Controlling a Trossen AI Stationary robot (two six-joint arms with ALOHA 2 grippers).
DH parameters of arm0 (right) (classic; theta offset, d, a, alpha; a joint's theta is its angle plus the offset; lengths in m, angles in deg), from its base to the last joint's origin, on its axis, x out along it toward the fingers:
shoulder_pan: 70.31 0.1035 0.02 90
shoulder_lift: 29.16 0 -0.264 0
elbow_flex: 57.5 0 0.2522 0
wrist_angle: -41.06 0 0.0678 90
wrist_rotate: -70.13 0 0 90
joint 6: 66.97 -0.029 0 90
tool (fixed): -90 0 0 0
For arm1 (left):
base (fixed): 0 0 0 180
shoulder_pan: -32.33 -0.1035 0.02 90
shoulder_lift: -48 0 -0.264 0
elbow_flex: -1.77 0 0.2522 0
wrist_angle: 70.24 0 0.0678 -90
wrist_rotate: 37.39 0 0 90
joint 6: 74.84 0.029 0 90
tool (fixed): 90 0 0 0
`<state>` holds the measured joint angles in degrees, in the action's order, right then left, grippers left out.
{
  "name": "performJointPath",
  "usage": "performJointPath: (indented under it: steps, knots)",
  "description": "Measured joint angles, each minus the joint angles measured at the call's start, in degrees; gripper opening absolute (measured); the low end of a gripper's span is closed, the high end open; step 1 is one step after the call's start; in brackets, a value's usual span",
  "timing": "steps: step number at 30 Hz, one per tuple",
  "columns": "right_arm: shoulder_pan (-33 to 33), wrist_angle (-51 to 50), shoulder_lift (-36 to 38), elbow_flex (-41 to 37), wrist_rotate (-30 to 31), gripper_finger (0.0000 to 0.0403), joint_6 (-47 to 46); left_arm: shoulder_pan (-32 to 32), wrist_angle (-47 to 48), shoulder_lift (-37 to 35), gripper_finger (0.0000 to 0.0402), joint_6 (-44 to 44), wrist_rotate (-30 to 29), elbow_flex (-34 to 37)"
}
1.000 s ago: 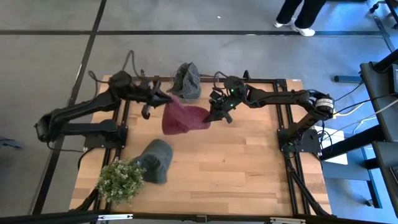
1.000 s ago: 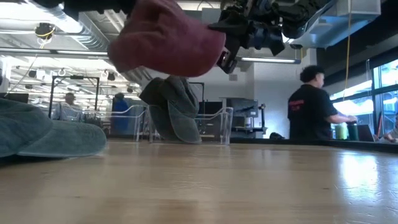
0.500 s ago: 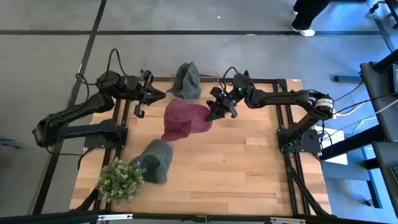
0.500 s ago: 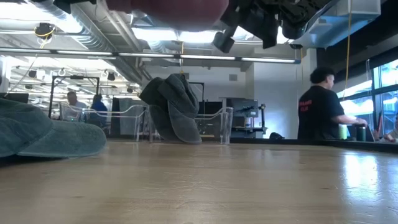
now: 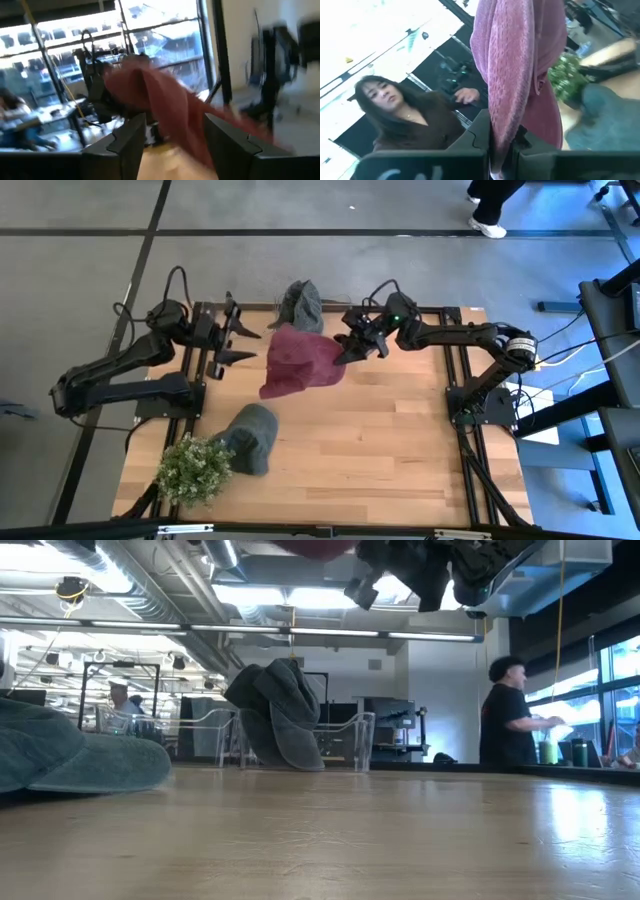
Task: Pick and place caps into container
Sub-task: Put the red cap into the left transparent container
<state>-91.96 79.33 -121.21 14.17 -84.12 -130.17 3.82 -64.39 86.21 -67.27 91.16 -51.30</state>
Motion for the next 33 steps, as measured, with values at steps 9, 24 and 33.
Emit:
performJointPath:
  steps: [9,24,33]
  knots:
    - [0.01,6.5,0.02,0.02,2.45,0.0016,-4.26,7.15,5.12,-2.42,0.0198,27.96,-9.15,0.02]
    - [0.18,6.91,0.02,0.02,7.29,0.0017,-5.34,13.12,11.49,-2.05,0.0198,34.01,-17.2,0.04]
    - [1.44,5.72,0.02,0.02,8.71,0.0017,-5.34,13.49,8.25,-2.12,0.0198,38.21,-17.2,0.04]
